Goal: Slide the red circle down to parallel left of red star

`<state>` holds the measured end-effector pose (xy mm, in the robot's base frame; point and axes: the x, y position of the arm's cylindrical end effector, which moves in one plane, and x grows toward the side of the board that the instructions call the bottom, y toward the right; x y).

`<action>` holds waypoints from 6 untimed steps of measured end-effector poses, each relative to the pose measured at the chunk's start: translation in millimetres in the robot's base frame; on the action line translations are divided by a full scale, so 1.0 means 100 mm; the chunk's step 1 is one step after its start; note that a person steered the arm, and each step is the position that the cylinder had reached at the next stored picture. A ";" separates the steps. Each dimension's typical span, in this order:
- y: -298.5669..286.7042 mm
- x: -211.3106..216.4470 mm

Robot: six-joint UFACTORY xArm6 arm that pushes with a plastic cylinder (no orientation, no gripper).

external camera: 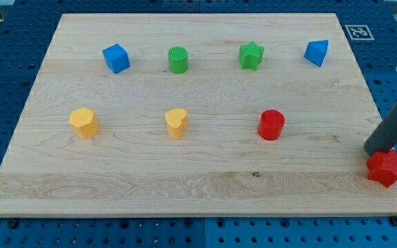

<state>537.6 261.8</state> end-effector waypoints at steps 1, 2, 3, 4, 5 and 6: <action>0.00 -0.14; -0.08 -0.68; -0.67 -0.92; -1.19 -0.92; -1.62 -0.75; -1.69 -0.36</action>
